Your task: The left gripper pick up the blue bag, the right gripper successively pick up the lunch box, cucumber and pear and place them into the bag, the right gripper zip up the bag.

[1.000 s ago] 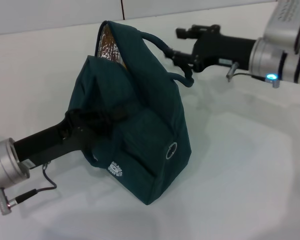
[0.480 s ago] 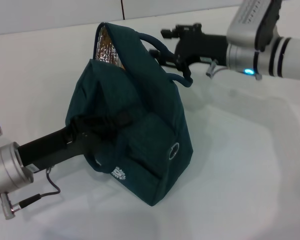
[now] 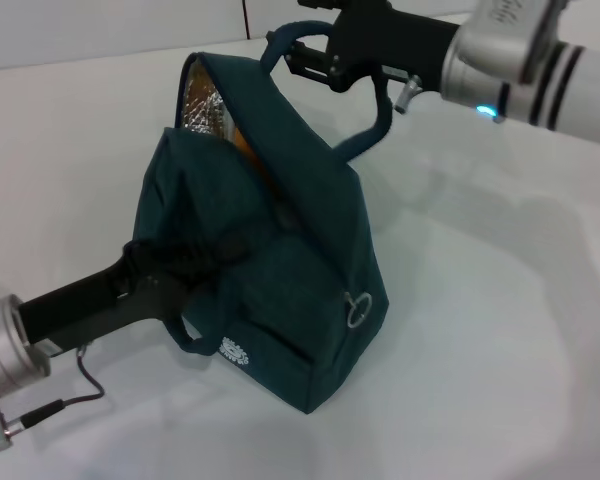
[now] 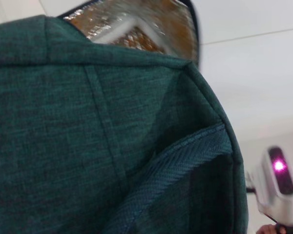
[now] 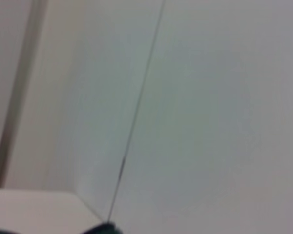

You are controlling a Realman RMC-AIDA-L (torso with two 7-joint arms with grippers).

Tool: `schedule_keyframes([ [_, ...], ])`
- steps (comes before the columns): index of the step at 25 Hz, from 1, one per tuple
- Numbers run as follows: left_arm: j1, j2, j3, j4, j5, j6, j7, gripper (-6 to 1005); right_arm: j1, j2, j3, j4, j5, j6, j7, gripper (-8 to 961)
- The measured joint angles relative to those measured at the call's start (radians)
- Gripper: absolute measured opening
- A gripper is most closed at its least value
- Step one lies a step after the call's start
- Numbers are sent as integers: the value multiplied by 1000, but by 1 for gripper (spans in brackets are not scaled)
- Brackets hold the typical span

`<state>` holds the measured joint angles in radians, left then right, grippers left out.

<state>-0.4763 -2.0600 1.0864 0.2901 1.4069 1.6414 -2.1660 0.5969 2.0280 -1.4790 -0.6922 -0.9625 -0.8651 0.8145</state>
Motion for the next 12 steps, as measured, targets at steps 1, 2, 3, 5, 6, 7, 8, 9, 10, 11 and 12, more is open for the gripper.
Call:
schedule_keyframes([
  [1,3,4,-1,0,0,0,3,56,-38,-1,-16,-52,4,-5,-4,560],
  [2,3,6,-2,0,0,0,4,56,-66,-1,-26,-88,5,-6,-5,560],
  [3,3,9,-4,0,-1,0,7,56,-107,-2,-40,-150,6,-6,-5,560],
  [5,4,16,-8,1,-5,0,11,56,-165,-5,-58,-238,6,-6,-4,560],
  [6,4,20,-9,1,-6,0,14,56,-194,-6,-67,-283,4,-6,-2,560],
  [7,4,24,-9,1,-7,0,16,56,-194,-6,-67,-283,4,-6,-2,560],
  [8,5,26,-10,1,-8,-1,18,56,-237,-10,-83,-349,2,-7,2,560],
  [9,5,30,-10,1,-8,-2,19,56,-257,-13,-92,-383,1,-8,3,560],
  [10,4,32,-11,2,-8,-4,20,56,-282,-15,-102,-416,0,-8,5,560],
  [11,1,35,-11,2,-8,-6,20,56,-292,-15,-105,-431,-2,-8,8,560],
  [12,-1,38,-11,4,-8,-8,20,56,-309,-16,-109,-453,-12,-7,16,560],
])
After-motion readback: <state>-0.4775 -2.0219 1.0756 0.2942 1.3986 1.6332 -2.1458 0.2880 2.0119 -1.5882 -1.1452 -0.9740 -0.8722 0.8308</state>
